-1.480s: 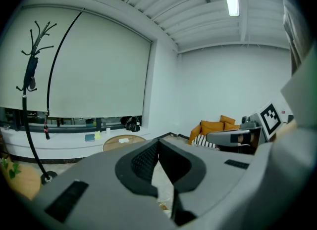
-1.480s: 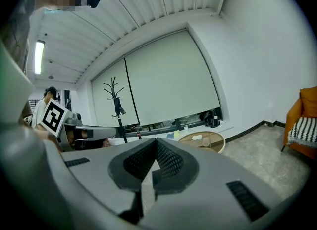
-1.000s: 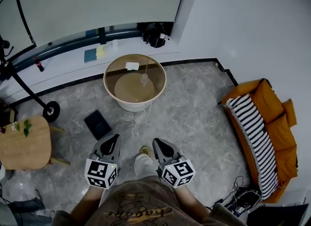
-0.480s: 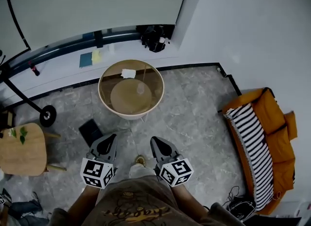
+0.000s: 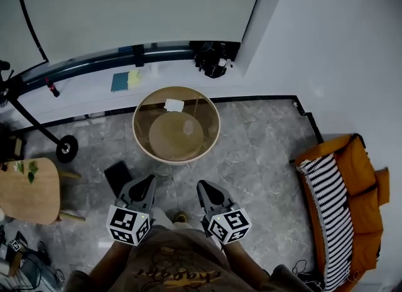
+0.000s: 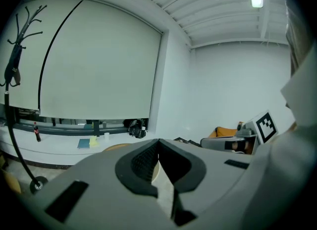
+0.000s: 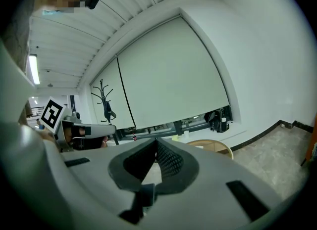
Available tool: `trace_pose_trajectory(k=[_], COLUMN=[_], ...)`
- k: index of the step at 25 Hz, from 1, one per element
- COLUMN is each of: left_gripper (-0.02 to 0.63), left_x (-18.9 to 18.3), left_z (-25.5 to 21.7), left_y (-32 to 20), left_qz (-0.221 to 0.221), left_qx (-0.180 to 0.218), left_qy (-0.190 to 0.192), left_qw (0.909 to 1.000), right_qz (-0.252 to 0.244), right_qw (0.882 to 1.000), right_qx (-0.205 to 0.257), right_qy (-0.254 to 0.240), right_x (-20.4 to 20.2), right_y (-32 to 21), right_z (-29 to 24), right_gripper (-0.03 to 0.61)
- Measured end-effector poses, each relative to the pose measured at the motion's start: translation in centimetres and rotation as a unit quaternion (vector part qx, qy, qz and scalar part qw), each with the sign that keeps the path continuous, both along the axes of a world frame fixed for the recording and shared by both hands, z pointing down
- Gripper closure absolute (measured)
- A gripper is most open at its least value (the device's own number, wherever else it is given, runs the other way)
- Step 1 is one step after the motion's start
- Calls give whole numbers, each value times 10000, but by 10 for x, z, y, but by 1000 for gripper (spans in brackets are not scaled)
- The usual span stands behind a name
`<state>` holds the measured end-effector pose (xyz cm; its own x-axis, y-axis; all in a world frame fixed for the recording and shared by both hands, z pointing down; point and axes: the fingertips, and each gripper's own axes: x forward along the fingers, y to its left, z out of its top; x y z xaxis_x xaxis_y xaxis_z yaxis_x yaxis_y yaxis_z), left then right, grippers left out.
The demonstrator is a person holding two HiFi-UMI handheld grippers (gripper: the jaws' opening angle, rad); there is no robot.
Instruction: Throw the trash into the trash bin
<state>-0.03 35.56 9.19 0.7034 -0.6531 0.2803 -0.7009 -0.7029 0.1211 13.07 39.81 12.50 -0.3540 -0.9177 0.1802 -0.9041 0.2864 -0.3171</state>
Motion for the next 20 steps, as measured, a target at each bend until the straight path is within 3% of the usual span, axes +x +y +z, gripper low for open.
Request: trace_pose_trajectory(k=[20], left_gripper=[595], left_x=[40], left_z=[5], left_y=[-143], left_qz=[332], left_qx=[-16], left_qy=[-12], left_qw=[9994], right_qz=[32], right_qw=[9997], right_qx=[-241], right_qy=[99], right_x=[22], right_y=[-132], right_z=[10], right_gripper=[561])
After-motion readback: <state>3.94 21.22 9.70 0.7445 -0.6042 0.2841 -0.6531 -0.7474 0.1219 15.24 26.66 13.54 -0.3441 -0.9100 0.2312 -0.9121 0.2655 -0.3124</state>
